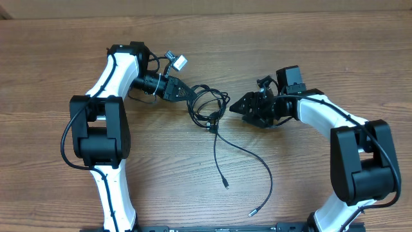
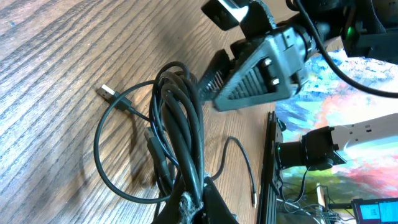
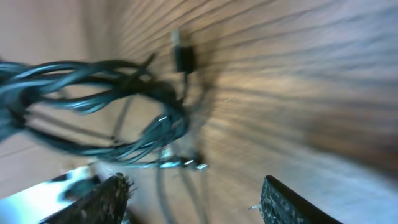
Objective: Untangle cables
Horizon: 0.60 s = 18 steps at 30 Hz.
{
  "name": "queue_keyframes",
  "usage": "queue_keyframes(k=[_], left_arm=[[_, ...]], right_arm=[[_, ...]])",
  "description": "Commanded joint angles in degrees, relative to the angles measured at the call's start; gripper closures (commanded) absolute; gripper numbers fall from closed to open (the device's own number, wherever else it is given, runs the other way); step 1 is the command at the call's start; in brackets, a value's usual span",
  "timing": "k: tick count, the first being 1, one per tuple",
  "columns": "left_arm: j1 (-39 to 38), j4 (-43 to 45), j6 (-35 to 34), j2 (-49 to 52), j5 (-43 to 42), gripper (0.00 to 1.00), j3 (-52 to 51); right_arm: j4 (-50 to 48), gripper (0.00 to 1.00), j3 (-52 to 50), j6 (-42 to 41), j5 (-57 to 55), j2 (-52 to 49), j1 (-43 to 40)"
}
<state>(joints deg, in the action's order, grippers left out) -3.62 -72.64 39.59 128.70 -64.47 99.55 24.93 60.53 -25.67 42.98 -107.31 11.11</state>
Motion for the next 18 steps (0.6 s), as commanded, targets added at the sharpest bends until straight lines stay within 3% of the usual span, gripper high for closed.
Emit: queue_keyframes(k=[1,5,10,13,14,15,18], left_arm=[[-0.8,-0.2,2.0,0.9,-1.3,0.96,1.4],[-0.8,-0.2,2.0,0.9,-1.1,0.96,1.4],[-0.8,-0.2,2.0,0.9,-0.9,0.96,1.4],[-0.8,-0.2,2.0,0.9,0.0,0.96,1.4],[-0.8,-0.2,2.0,0.9,0.4,0.96,1.4],[-0.8,-0.2,2.0,0.9,0.4,0.96,1.4],[-0.8,-0.5,2.3,0.9,0.6,0.96,1.4]], right_arm=[[-0.6,0.3,1.2,7.5,-10.4,0.7,2.6],[-2.5,0.28,1.2,12.7,-12.0,0.7,4.2],[-3.5,0.34,2.7,15.1,-11.1,0.7,5.0],[-2.8,0.39,4.6,15.0,-4.5,1.0,4.7],[-2.8,0.47,5.5,14.8,-0.8,1.1,4.2],[-2.8,0.53,6.5,12.7,2.7,1.2,3.5],[-2.8,0.53,9.1,2.6,8.4,1.4,0.9]])
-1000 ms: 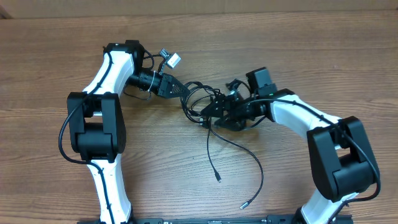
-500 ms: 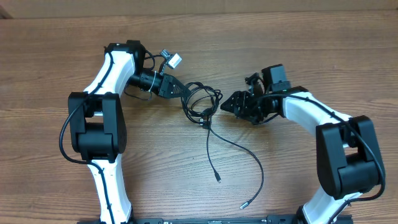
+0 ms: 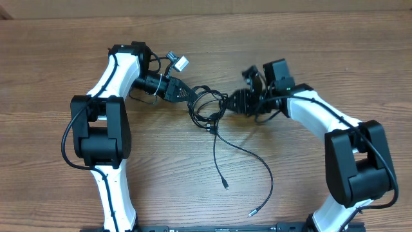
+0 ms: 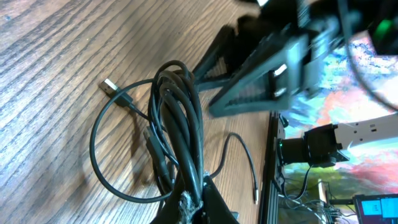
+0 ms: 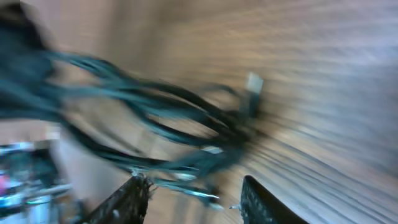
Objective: Untangle cables
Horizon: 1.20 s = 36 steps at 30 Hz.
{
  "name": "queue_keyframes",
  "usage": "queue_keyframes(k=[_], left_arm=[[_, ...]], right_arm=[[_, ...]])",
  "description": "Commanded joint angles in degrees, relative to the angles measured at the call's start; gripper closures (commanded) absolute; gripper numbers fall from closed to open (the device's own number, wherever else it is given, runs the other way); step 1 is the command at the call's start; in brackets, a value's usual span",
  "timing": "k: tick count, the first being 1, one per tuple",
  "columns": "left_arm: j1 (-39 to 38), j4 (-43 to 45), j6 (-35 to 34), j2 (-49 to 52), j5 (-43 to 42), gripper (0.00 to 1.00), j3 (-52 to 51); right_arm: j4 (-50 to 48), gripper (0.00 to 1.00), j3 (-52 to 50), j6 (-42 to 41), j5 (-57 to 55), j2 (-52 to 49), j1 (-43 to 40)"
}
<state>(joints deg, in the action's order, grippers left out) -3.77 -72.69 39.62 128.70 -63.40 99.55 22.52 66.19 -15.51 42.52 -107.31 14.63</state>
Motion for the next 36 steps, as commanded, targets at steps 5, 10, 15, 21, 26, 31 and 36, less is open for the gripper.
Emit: queue_keyframes(k=[5,10,15,21,26,31,36], left_arm=[[-1.5,-2.1,7.1,0.9,-0.6,0.95,1.4],[-3.2,-2.8,10.8,0.9,-0.7,0.93,1.4],[-5.4,-3.3,13.5,0.9,-0.7,0.92,1.4],[-6.0,-3.1,13.6,0.9,-0.7,0.91,1.4],[-6.0,-3.1,13.6,0.9,-0.7,0.91,1.4],[-6.0,-3.1,13.6,0.9,-0.7,0.91,1.4],[-6.0,-3.1,13.6,0.9,-0.7,0.9,1.4]], right_arm=[[2.3,0.25,4.0,-24.0,9.2,1.3,-6.6],[5.4,0.13,3.9,-24.0,7.9,1.3,-6.9],[8.4,0.49,3.8,-32.4,1.7,1.3,-6.9],[11.9,0.55,2.3,-43.3,-2.7,1.3,-6.2],[12.1,0.55,2.2,-43.7,-4.0,1.3,-4.6],[13.6,0.56,2.0,-53.0,-9.5,1.2,-2.5],[12.8,0.53,2.0,-57.2,-11.7,1.1,0.2]])
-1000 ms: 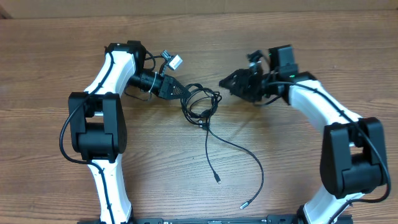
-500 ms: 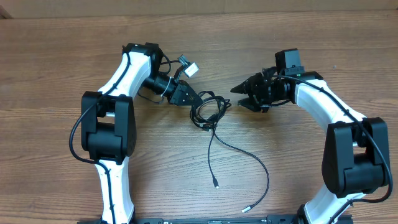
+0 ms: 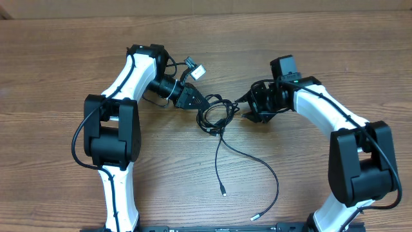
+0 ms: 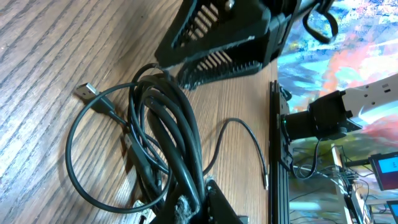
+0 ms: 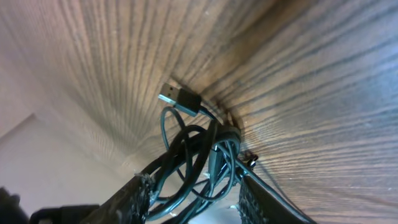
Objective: Untangle cables
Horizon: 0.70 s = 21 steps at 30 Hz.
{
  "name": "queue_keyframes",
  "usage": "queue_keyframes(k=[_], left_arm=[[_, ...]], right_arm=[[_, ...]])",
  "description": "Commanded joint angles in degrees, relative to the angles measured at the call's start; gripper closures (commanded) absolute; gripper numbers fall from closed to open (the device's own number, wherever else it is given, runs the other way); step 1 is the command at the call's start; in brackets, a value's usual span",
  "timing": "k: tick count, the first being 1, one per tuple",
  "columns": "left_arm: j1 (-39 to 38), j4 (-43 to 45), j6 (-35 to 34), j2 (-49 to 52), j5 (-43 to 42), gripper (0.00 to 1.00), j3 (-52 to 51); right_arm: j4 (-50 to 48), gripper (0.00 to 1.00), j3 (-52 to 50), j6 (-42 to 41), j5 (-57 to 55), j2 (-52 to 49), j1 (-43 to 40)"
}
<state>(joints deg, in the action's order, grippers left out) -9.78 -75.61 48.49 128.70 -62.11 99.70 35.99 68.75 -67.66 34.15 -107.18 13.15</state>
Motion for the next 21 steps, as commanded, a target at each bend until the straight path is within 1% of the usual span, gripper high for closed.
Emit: queue_keyframes(k=[1,6,8,15,21], left_arm=[[0.0,-0.2,4.7,0.9,-2.0,0.91,1.3],[0.0,-0.2,4.7,0.9,-2.0,0.91,1.3],[0.0,-0.2,4.7,0.9,-2.0,0.91,1.3],[0.0,-0.2,4.7,0.9,-1.9,0.91,1.3],[0.0,-0.2,4.7,0.9,-1.8,0.91,1.3]], right_arm=[[-0.8,0.52,-0.6,-5.8,-4.4,1.0,2.1],[-0.9,0.52,-0.6,-12.1,-12.6,1.0,3.8],[-1.2,0.53,-0.6,-13.4,-13.4,1.0,3.9],[-0.3,0.75,-0.6,-14.4,-12.0,1.0,4.9],[1.2,0.75,-0.5,-13.9,-10.5,1.0,6.2]])
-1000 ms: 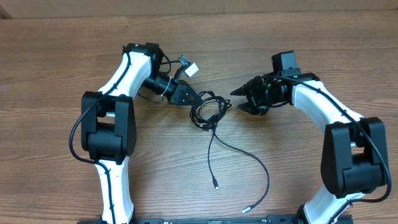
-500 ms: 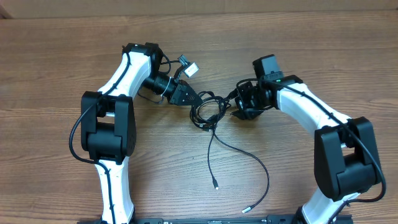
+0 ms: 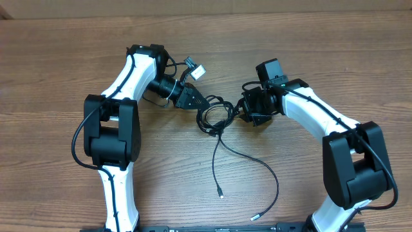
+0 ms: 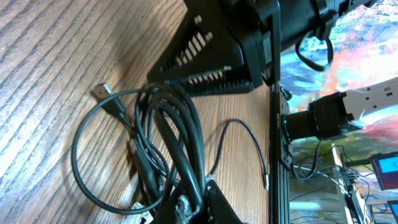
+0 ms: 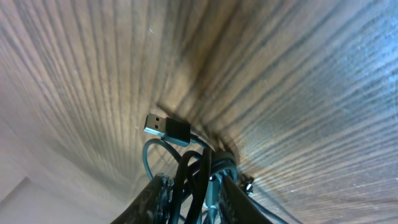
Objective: Untangle cables
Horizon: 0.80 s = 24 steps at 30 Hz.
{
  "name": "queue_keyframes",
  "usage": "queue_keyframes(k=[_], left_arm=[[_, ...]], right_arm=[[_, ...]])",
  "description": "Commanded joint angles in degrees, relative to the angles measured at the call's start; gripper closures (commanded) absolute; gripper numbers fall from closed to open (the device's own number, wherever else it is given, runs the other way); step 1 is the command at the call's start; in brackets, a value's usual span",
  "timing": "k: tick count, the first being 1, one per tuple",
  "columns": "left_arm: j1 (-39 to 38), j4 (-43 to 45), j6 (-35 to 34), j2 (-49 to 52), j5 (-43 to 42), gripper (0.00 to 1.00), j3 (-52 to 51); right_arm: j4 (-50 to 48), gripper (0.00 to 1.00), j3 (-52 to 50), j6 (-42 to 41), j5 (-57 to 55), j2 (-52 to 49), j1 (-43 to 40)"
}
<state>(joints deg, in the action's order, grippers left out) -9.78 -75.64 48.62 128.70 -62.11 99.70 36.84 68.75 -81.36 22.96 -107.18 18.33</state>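
Observation:
A tangled black cable bundle (image 3: 215, 117) lies mid-table. Two thin tails trail toward the near edge and end in small plugs (image 3: 221, 193) (image 3: 255, 216). My left gripper (image 3: 201, 106) is shut on the bundle's left side, and the left wrist view shows the strands (image 4: 180, 130) pinched at the left gripper (image 4: 196, 200). A USB plug (image 4: 103, 93) sticks out of the loop. My right gripper (image 3: 239, 114) is at the bundle's right side. In the right wrist view its fingers (image 5: 163, 198) press on several strands (image 5: 199, 168), just below the USB plug (image 5: 166, 127).
The wooden table (image 3: 322, 58) extends all round the arms. A black rail (image 3: 212, 228) runs along the near edge. The left wrist's white camera mount (image 3: 196, 71) juts out above the bundle.
My right gripper moved slightly left onto the bundle, and its fingers have drawn together on the strands. The left gripper kept its hold, and the shorter tail's plug shifted a little.
First my left gripper held the bundle while the right stood open, apart to its right. Then the right gripper reached the bundle's edge. Later both arms and the bundle sat further right, right fingers open round the strands. Now both grippers hold it.

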Motion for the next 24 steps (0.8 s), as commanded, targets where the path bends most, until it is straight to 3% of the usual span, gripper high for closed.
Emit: queue_keyframes(k=[1,19,24], left_arm=[[0.0,-0.2,4.5,0.9,-1.8,0.91,1.3],[0.0,-0.2,4.5,0.9,-1.8,0.91,1.3],[0.0,0.4,3.9,0.9,-1.7,0.92,1.3]], right_arm=[[0.4,0.74,-0.6,-0.2,1.2,1.0,1.2],[7.1,0.78,-0.5,0.9,4.2,1.0,1.3],[7.1,0.71,-0.5,0.9,4.8,1.0,1.3]])
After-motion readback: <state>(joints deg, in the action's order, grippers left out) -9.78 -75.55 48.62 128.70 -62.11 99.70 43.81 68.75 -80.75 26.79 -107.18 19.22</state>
